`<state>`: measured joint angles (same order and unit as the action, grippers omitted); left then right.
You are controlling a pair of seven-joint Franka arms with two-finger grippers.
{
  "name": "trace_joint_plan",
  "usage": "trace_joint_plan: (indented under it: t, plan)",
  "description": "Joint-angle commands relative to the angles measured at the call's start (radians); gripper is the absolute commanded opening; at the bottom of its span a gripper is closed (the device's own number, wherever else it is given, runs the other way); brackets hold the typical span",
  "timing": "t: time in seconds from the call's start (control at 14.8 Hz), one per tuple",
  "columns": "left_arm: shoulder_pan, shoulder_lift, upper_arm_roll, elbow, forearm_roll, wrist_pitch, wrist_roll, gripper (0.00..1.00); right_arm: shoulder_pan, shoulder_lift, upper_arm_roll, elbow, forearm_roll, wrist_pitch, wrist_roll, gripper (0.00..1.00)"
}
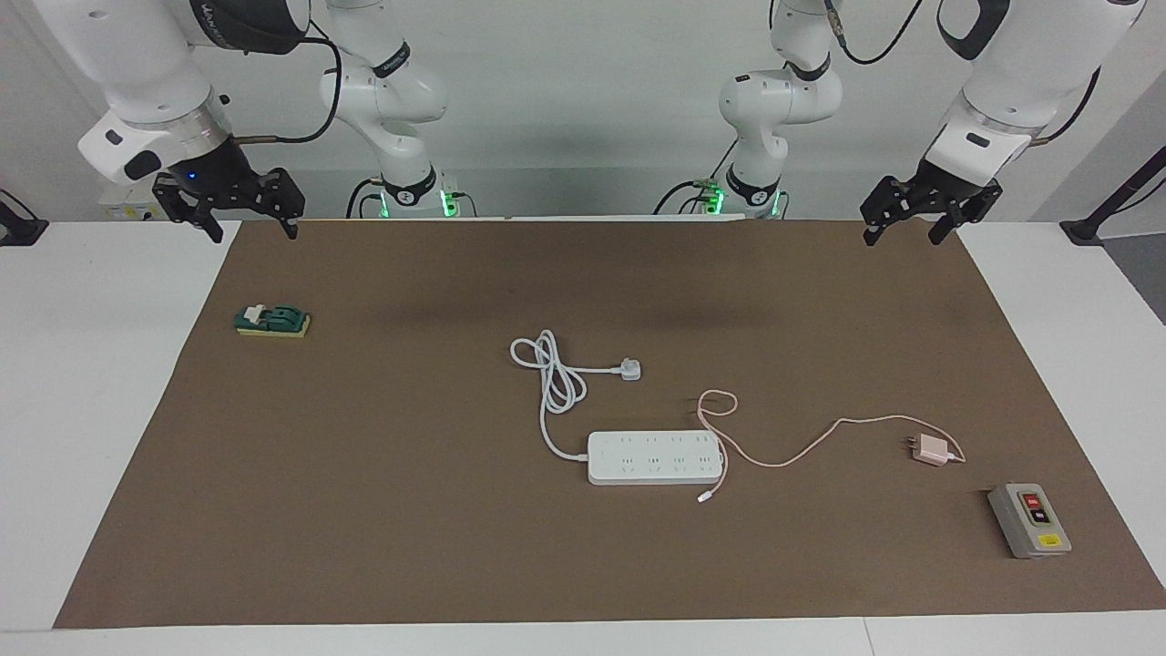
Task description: Unplug charger and place it aside
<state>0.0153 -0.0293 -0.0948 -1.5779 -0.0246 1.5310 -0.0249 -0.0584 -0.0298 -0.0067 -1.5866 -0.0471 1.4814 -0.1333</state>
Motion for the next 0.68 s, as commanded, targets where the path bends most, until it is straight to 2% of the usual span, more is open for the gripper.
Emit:
trace_joint_plan:
  t: [0.0,0.61]
  plan:
    - [-0.015,-0.008,0.01,-0.022,0.018,0.028,0.019,1.0,-0.017,0.011,0.017,0.022,-0.004,-0.013,0.038,1.0]
    - [-0.015,-0.008,0.01,-0.033,0.015,0.037,0.023,1.0,-0.017,0.005,0.014,0.02,0.038,-0.021,0.038,1.0]
